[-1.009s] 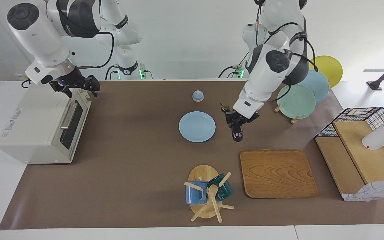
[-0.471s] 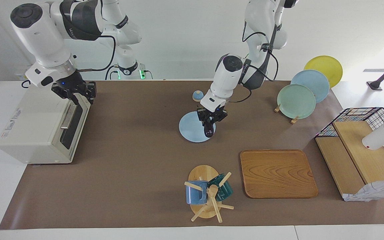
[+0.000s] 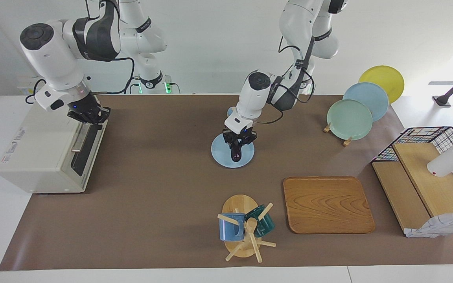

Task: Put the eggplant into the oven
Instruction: 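Carry the eggplant with the left gripper onto the light blue plate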

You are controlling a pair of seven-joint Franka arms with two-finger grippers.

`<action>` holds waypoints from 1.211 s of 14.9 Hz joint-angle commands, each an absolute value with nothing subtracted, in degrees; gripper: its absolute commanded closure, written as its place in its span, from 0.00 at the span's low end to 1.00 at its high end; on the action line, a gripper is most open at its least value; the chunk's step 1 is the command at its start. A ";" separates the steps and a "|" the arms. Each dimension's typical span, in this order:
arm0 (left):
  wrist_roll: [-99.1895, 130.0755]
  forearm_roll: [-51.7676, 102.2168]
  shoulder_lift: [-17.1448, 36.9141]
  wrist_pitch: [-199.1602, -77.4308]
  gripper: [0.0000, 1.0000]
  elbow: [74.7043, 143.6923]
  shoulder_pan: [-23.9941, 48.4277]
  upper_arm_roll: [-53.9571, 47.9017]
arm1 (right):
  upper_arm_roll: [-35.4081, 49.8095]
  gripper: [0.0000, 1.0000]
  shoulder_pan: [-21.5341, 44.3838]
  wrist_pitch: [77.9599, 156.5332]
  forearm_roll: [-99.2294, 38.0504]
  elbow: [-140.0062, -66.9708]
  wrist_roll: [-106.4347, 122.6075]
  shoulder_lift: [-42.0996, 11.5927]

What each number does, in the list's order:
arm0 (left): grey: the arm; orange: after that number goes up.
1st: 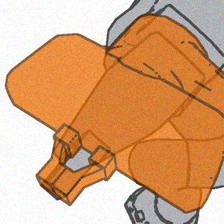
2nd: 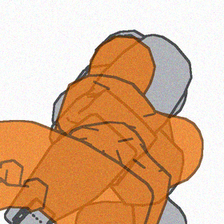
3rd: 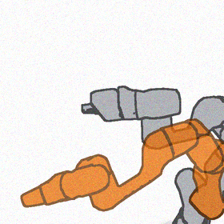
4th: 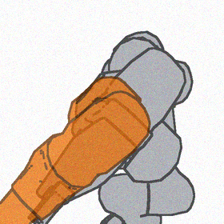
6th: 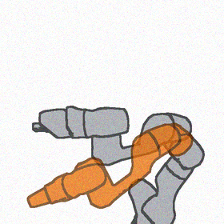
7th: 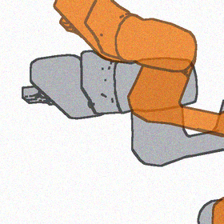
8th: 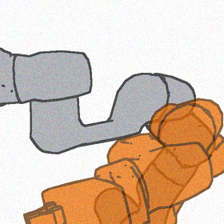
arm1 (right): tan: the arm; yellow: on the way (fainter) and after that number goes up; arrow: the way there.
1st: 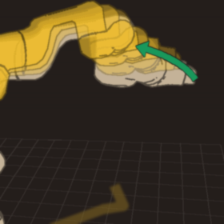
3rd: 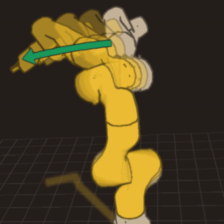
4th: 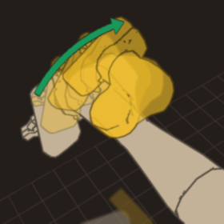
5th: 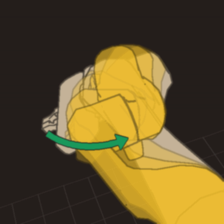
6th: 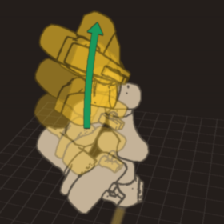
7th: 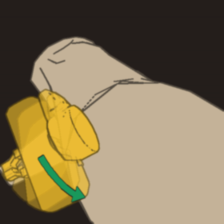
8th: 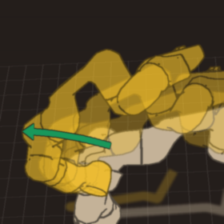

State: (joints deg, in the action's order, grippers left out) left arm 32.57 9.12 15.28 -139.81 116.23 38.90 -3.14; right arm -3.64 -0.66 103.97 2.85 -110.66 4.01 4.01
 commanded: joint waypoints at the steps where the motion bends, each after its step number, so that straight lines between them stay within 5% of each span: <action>1: 32.70 10.11 15.47 -141.15 1.00 117.16 40.17 -2.11 | -3.43 1.00 -1.14 105.73 6.40 -114.26 4.31 6.33; 5: 32.26 10.11 15.38 -140.71 1.00 117.16 40.17 -2.02 | -3.43 1.00 -2.72 105.73 9.14 -115.05 4.31 6.59; 6: 32.17 10.11 15.38 -140.71 0.74 117.16 40.08 -2.02 | -3.43 1.00 -3.33 105.99 9.14 -115.74 4.31 6.85; 7: 32.25 10.11 15.38 -140.71 0.15 117.16 40.17 -2.02 | -3.43 1.00 -3.77 106.61 9.23 -116.88 4.31 7.12; 8: 32.34 10.11 15.21 -140.45 0.00 117.16 40.17 -2.02 | -3.43 1.00 -3.95 106.61 9.32 -117.07 4.39 7.21; 18: 30.51 9.50 11.69 -127.30 0.00 109.97 32.19 -1.50 | -3.43 1.00 -6.15 109.16 12.38 -119.18 4.83 6.07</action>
State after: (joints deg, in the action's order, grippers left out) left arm 32.38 9.12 12.57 -133.44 113.43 35.88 -1.53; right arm -3.76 -5.49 107.67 10.72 -117.59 4.01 5.17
